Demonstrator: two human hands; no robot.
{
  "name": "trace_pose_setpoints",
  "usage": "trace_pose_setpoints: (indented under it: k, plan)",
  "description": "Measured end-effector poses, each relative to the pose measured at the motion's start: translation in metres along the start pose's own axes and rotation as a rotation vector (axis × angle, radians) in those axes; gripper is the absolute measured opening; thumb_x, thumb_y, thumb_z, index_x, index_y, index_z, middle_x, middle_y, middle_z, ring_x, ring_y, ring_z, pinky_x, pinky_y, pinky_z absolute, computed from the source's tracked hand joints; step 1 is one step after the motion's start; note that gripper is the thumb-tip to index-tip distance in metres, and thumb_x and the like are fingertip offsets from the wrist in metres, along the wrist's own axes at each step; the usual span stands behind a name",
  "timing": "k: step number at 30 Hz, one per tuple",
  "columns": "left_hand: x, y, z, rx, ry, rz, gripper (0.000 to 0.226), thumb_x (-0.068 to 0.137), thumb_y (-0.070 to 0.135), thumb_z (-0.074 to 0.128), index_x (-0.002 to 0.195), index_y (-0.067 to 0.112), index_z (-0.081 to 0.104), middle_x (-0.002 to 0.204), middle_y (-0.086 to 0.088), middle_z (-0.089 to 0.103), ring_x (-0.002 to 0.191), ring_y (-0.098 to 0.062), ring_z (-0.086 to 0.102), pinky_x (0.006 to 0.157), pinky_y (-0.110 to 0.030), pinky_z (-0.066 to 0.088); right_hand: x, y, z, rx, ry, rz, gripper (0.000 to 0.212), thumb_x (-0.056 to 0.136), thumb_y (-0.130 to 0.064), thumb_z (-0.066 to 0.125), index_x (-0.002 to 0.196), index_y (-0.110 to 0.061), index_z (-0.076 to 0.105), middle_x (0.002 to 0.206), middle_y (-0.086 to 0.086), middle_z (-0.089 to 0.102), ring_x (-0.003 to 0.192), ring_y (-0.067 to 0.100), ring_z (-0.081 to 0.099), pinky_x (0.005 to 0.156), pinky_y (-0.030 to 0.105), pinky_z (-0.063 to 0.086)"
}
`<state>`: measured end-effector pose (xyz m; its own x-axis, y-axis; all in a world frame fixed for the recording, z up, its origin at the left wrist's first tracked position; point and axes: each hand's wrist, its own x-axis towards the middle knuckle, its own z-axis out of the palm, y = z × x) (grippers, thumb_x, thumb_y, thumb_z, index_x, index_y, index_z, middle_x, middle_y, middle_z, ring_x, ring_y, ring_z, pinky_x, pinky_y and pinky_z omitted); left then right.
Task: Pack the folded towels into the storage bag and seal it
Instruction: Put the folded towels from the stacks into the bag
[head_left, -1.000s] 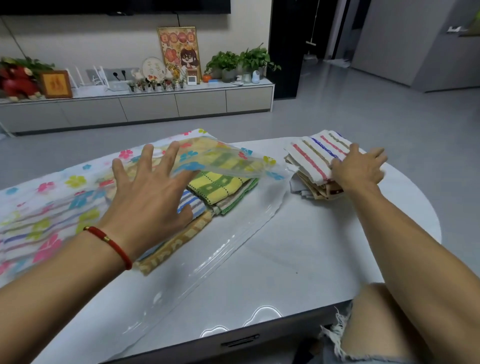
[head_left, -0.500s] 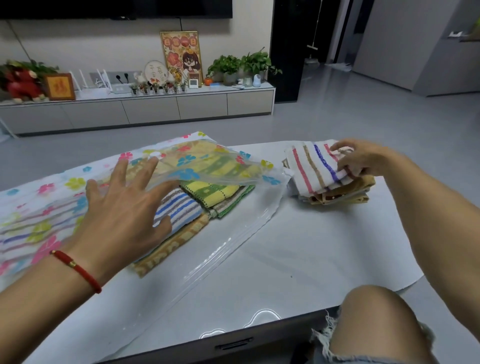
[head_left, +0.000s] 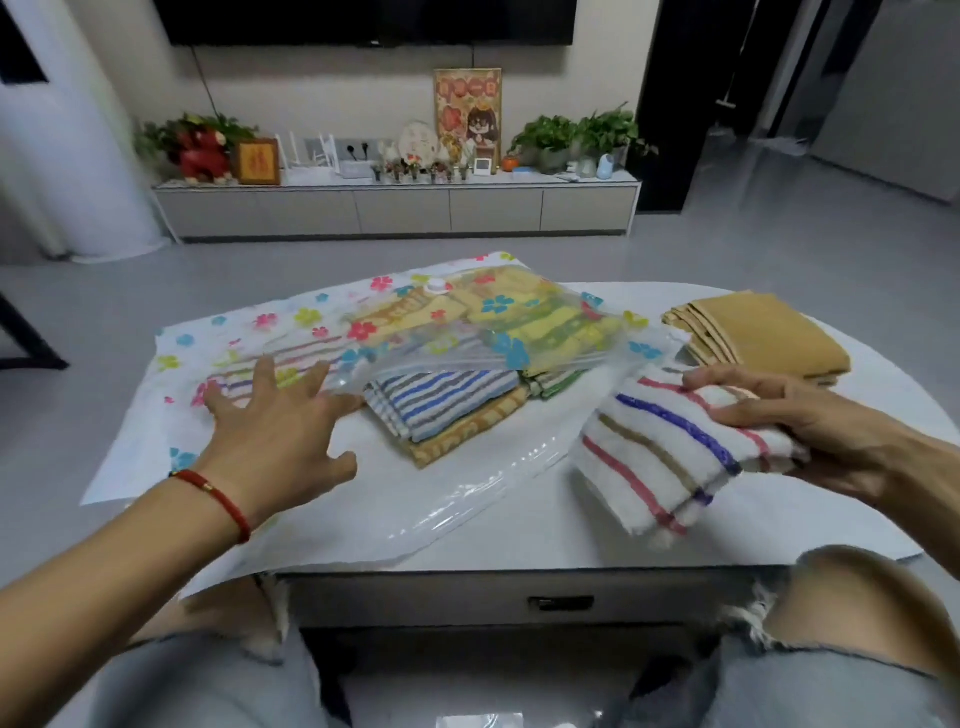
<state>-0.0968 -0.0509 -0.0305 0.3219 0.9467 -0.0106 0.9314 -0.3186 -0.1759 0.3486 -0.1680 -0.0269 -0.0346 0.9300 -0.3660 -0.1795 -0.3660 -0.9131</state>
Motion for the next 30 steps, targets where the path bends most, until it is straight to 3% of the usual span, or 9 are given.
trace_pose_setpoints:
  k: [5, 9, 12, 14, 17, 21, 23, 27, 30]
  plan:
    - [-0.005, -0.021, -0.024, -0.11, -0.007, 0.032, 0.082, 0.081, 0.052, 0.058, 0.151, 0.041, 0.017, 0.162, 0.021, 0.001, 0.149, -0.036, 0.001, 0.105, -0.078, 0.016, 0.045, 0.025, 0.12, 0.068, -0.143, -0.034, 0.031, 0.084, 0.007, 0.065, 0.108, -0.008, 0.079, 0.127, 0.02, 0.071, 0.104, 0.028, 0.07, 0.094, 0.036, 0.058]
    - [-0.002, -0.024, -0.053, -0.24, 0.031, 0.054, 0.079, 0.076, 0.049, 0.055, 0.148, 0.041, 0.025, 0.161, 0.024, 0.001, 0.148, -0.037, 0.007, 0.103, -0.079, 0.019, 0.104, 0.031, 0.226, 0.272, -0.141, -0.167, 0.041, 0.092, 0.011, 0.054, 0.125, -0.007, 0.07, 0.117, 0.018, 0.072, 0.09, 0.027, 0.067, 0.07, 0.032, 0.055]
    - [0.0, -0.026, -0.061, -0.276, 0.047, 0.045, 0.077, 0.073, 0.056, 0.052, 0.146, 0.044, 0.028, 0.161, 0.025, 0.004, 0.147, -0.038, 0.011, 0.101, -0.079, 0.021, 0.142, 0.043, 0.297, 0.606, -0.045, -0.24, 0.041, 0.097, 0.008, 0.054, 0.134, -0.007, 0.064, 0.11, 0.017, 0.075, 0.088, 0.025, 0.073, 0.07, 0.035, 0.063]
    - [0.001, -0.027, -0.06, -0.291, 0.048, 0.029, 0.082, 0.068, 0.058, 0.046, 0.146, 0.044, 0.029, 0.16, 0.028, 0.003, 0.148, -0.036, 0.009, 0.102, -0.078, 0.02, 0.157, 0.068, 0.332, 0.616, -0.067, -0.138, 0.042, 0.097, 0.01, 0.052, 0.135, -0.003, 0.062, 0.114, 0.022, 0.073, 0.098, 0.032, 0.074, 0.079, 0.042, 0.064]
    - [-0.001, -0.029, -0.054, -0.29, 0.043, 0.024, 0.079, 0.07, 0.052, 0.047, 0.146, 0.04, 0.031, 0.16, 0.028, 0.0, 0.15, -0.032, 0.004, 0.104, -0.079, 0.015, 0.164, 0.109, 0.353, 0.208, -0.143, 0.052, 0.043, 0.089, 0.009, 0.054, 0.129, -0.002, 0.066, 0.124, 0.029, 0.069, 0.109, 0.038, 0.07, 0.094, 0.045, 0.06]
    - [-0.005, -0.028, -0.042, -0.281, 0.031, 0.017, 0.075, 0.078, 0.043, 0.056, 0.148, 0.039, 0.029, 0.161, 0.026, -0.001, 0.15, -0.028, 0.001, 0.108, -0.076, 0.013, 0.167, 0.125, 0.342, -0.132, -0.248, 0.068, 0.056, 0.091, -0.006, 0.062, 0.147, -0.014, 0.055, 0.128, 0.013, 0.064, 0.09, 0.017, 0.063, 0.072, 0.021, 0.054]
    - [-0.007, -0.028, -0.038, -0.291, 0.041, 0.019, 0.073, 0.077, 0.042, 0.056, 0.146, 0.038, 0.033, 0.161, 0.027, -0.001, 0.15, -0.027, 0.0, 0.108, -0.075, 0.014, 0.163, 0.121, 0.328, -0.344, -0.259, -0.013, 0.058, 0.091, -0.014, 0.063, 0.148, -0.023, 0.054, 0.123, 0.004, 0.063, 0.087, 0.014, 0.061, 0.069, 0.021, 0.052]
    - [-0.009, -0.027, -0.036, -0.32, 0.037, 0.024, 0.077, 0.074, 0.042, 0.053, 0.148, 0.039, 0.03, 0.16, 0.027, -0.001, 0.151, -0.026, 0.0, 0.109, -0.074, 0.016, 0.157, 0.119, 0.3, -0.903, 0.018, -0.314, 0.049, 0.093, -0.017, 0.059, 0.141, -0.024, 0.061, 0.133, 0.007, 0.068, 0.114, 0.026, 0.064, 0.098, 0.033, 0.048]
    - [-0.011, -0.022, -0.037, -0.345, 0.029, 0.036, 0.082, 0.069, 0.041, 0.05, 0.148, 0.042, 0.028, 0.16, 0.029, 0.002, 0.151, -0.026, 0.001, 0.109, -0.072, 0.017, 0.16, 0.119, 0.302, -1.101, -0.05, -0.42, 0.039, 0.095, -0.01, 0.054, 0.131, -0.016, 0.068, 0.131, 0.014, 0.065, 0.119, 0.034, 0.06, 0.097, 0.033, 0.045]
